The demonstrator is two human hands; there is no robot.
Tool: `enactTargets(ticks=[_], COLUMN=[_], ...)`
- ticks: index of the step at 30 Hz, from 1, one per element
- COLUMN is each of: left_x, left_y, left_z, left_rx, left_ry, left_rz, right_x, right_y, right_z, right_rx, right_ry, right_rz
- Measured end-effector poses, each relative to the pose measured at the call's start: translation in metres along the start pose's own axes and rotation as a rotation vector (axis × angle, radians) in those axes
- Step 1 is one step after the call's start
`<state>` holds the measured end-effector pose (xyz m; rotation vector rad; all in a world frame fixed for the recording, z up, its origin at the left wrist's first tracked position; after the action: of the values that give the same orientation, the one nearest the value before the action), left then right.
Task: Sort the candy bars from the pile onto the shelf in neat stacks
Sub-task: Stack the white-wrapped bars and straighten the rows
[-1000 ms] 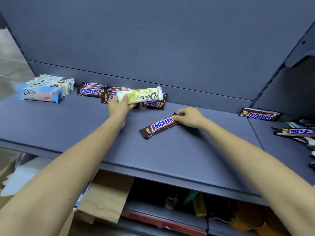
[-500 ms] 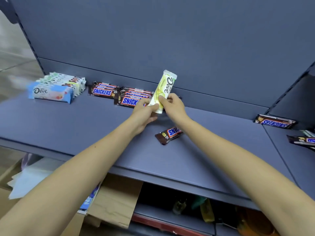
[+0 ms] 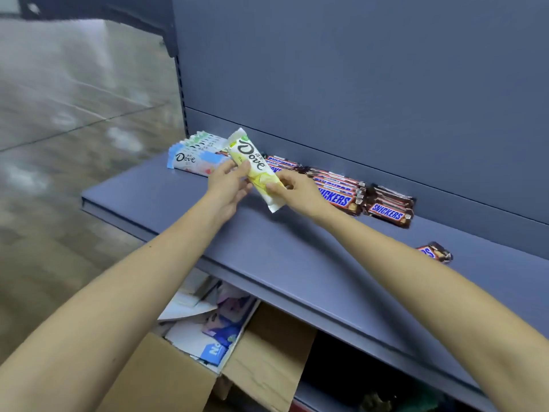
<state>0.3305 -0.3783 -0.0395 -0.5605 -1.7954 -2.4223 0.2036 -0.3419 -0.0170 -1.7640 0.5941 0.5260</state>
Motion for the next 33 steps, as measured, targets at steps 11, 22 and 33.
enactTargets(ticks=[11, 22, 33], left_x=[-0.132, -0.121, -0.124], left_y=[0.022, 0.023, 0.022], left_z=[-0.018, -0.021, -0.019], left_rx=[0.374, 0.445, 0.387], left_ry=[0.455, 0.406, 0.436], left_rz=[-1.181, -1.268, -1.28], right_x=[0.071, 0.103, 0.104], right_y=[-0.022, -0.03, -0.033], right_z=[-0.076, -0.113, -0.108], right_rx=[0.031, 0.013, 0.022], right_ry=[-0.064, -0.036, -0.028], right_rz=[0.363, 0.412, 0.537])
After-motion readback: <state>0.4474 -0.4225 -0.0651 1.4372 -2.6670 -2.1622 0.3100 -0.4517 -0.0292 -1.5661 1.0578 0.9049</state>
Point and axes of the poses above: each hand's wrist, its own z-axis away from the middle knuckle, its own x-axis out of the palm, y = z × x, the point moved 9 cm from there along -z, towards the middle knuckle, and after that the axes turned 8 degrees about -x, right-handed, at the moved point
